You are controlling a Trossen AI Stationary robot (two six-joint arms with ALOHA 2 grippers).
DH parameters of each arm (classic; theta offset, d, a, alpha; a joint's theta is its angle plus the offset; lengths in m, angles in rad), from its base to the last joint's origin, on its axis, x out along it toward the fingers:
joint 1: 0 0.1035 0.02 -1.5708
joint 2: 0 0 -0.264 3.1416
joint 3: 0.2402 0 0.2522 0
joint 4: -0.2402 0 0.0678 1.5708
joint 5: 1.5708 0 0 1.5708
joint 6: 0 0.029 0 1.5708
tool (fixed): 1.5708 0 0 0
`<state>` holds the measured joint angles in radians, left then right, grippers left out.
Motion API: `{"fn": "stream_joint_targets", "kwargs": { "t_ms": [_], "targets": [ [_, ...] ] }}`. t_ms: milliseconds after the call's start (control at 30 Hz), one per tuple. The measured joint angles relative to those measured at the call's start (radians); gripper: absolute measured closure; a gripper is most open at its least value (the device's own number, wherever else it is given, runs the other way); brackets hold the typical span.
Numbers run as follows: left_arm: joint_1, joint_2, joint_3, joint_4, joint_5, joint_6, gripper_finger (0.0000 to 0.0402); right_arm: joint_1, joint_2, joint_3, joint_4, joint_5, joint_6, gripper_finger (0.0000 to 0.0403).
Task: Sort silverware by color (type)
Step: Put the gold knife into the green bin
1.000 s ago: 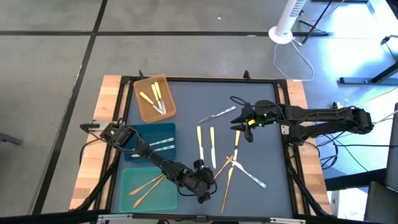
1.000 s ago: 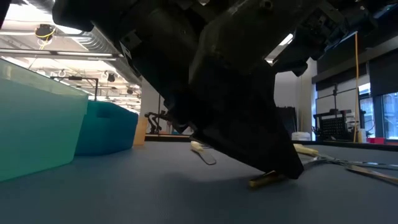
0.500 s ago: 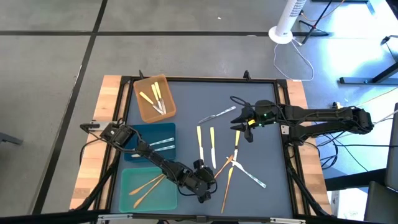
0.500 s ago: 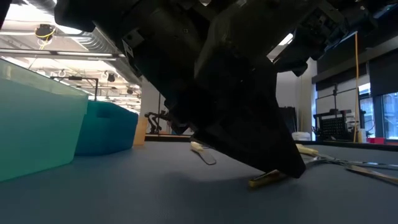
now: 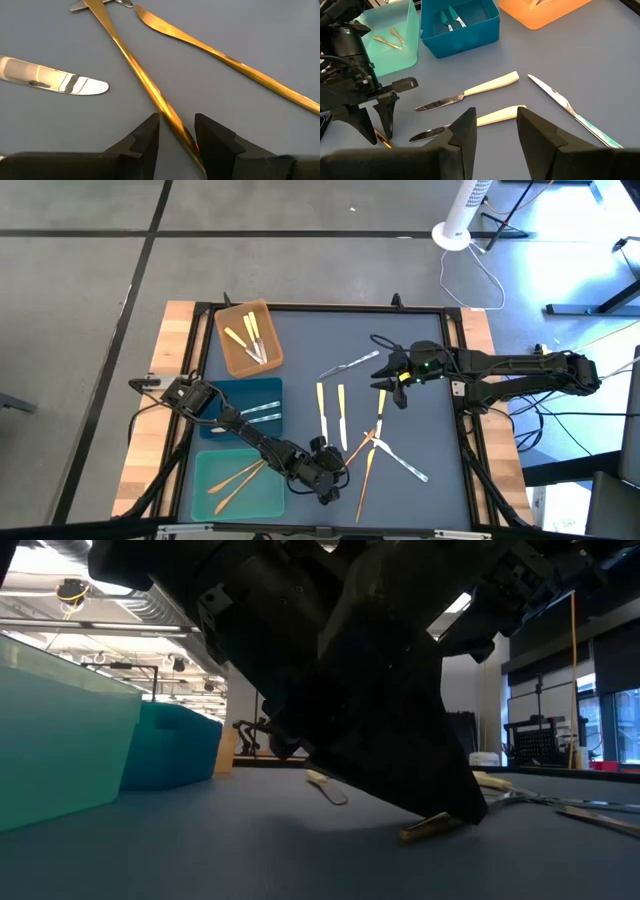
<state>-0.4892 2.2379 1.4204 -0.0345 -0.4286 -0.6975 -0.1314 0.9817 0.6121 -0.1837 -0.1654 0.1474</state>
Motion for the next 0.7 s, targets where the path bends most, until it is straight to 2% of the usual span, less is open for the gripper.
{"fn": "stream_joint_targets", "kwargs": {
  "t_ms": [367, 700],
  "targets": [
    [0.002, 0.0, 0.0, -0.026, -0.012, 0.0, 0.0353, 0.0, 0.0, 0.0, 0.0, 0.0, 0.0, 0.0274],
    [0.001, 0.0, 0.0, -0.027, -0.013, 0.0, 0.0385, 0.0, 0.0, 0.0, 0.0, 0.0, 0.0, 0.0274]
  ]
}}
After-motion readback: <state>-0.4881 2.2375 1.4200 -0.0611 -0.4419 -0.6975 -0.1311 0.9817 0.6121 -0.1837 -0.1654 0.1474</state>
